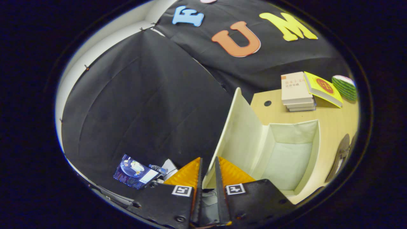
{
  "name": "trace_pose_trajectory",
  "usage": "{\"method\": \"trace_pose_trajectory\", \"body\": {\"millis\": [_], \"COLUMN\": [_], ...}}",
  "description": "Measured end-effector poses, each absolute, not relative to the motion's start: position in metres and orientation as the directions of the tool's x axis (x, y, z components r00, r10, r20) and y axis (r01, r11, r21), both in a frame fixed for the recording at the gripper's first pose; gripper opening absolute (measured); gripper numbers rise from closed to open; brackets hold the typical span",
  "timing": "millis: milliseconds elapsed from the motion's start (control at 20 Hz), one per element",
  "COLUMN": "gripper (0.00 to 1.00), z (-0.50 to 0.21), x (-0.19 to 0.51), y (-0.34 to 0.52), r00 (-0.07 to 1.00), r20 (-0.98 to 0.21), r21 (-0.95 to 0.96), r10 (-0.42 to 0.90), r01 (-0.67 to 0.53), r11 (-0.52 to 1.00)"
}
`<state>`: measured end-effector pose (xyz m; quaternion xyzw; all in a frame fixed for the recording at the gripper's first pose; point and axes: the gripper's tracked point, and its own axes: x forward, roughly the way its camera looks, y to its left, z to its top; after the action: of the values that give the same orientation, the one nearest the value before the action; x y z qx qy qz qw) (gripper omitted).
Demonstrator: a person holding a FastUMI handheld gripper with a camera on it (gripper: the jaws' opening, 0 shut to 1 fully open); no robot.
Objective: Open the storage box then place both shoes into the box .Put the left shoe in first, then the right shoe, with the right side of both shoes facing outward in a uniform manner.
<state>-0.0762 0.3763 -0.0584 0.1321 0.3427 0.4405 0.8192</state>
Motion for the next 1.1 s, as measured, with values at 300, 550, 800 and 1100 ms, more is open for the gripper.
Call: {"method": "trace_pose_trajectory", "body": {"millis": [300, 550, 800, 1100], "gripper": [0.94, 0.98, 1.0, 1.0], "z": [-0.048, -0.043, -0.034, -0.041], "x": [-0.062, -0.041, -0.014, 0.034], "y": [0.35, 0.294, 0.205, 0.061], "r00": [0.49, 0.614, 0.709, 0.805], "r20": [-0.433, -0.441, -0.455, -0.507], "r21": [0.4, 0.293, 0.248, 0.104], "r10": [0.757, 0.655, 0.538, 0.308], "r01": [-0.648, -0.591, -0.48, -0.297], "r11": [0.648, 0.752, 0.842, 0.949]}}
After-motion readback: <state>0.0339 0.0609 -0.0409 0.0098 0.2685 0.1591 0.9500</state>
